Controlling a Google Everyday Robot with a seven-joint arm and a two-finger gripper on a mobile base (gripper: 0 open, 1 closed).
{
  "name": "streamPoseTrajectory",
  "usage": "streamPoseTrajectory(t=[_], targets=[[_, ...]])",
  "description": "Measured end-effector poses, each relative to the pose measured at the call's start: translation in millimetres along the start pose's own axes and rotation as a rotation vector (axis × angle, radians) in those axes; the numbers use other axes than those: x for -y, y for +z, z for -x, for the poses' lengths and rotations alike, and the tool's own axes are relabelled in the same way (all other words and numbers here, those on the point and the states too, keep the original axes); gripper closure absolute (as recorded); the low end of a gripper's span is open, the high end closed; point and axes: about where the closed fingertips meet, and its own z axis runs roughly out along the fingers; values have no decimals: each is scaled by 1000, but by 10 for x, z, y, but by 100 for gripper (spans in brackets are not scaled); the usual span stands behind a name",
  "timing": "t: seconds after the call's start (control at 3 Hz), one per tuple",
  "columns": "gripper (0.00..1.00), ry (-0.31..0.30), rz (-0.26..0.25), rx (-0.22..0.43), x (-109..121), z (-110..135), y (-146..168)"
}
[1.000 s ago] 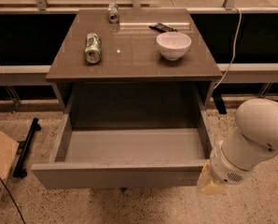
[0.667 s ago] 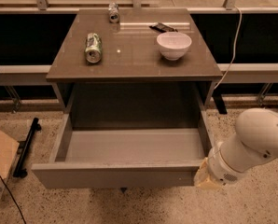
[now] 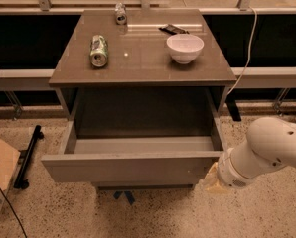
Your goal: Close top drawer
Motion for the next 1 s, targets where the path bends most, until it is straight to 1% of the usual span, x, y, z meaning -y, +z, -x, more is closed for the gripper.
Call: streamPoseTrajectory(t=[0.33, 0.67, 1.0], targets=[[100, 0, 0, 0, 0, 0, 0], [100, 41, -59, 29, 46, -4, 14], [100, 85, -159, 81, 366, 15, 50]])
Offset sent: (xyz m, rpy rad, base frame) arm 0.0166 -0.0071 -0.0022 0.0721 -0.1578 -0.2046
